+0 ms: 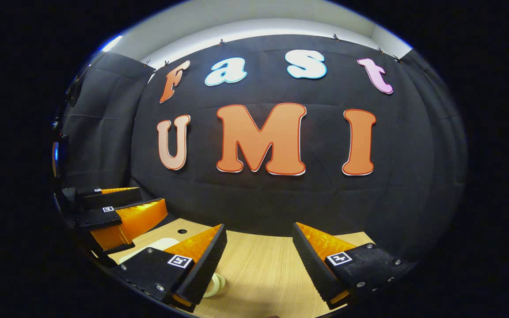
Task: First open the suitcase, pack the skin care products into it, and then close the suitcase.
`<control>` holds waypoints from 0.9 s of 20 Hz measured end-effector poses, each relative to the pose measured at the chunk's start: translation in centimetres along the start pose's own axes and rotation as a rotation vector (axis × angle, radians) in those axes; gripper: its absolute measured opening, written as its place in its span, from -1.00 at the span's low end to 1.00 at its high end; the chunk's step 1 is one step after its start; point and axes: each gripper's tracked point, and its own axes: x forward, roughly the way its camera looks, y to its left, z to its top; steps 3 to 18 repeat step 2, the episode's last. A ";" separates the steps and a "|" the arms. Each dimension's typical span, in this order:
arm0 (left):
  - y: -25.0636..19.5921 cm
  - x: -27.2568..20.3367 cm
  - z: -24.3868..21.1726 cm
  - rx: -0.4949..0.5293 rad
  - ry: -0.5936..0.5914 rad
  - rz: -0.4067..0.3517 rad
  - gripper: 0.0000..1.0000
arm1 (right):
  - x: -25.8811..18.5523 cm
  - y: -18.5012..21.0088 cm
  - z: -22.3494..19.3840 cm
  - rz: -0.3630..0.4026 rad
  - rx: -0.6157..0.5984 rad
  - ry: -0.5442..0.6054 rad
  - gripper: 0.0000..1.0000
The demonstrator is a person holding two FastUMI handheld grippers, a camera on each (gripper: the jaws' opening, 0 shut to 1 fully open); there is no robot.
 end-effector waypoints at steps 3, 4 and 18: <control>0.5 -0.1 -0.2 0.011 -0.001 0.019 0.92 | -0.1 -0.3 0.4 -0.017 -0.013 -0.017 0.89; 0.5 -0.1 -0.2 0.011 -0.001 0.019 0.92 | -0.1 -0.3 0.4 -0.017 -0.013 -0.017 0.89; 0.5 -0.1 -0.2 0.011 -0.001 0.019 0.92 | -0.1 -0.3 0.4 -0.017 -0.013 -0.017 0.89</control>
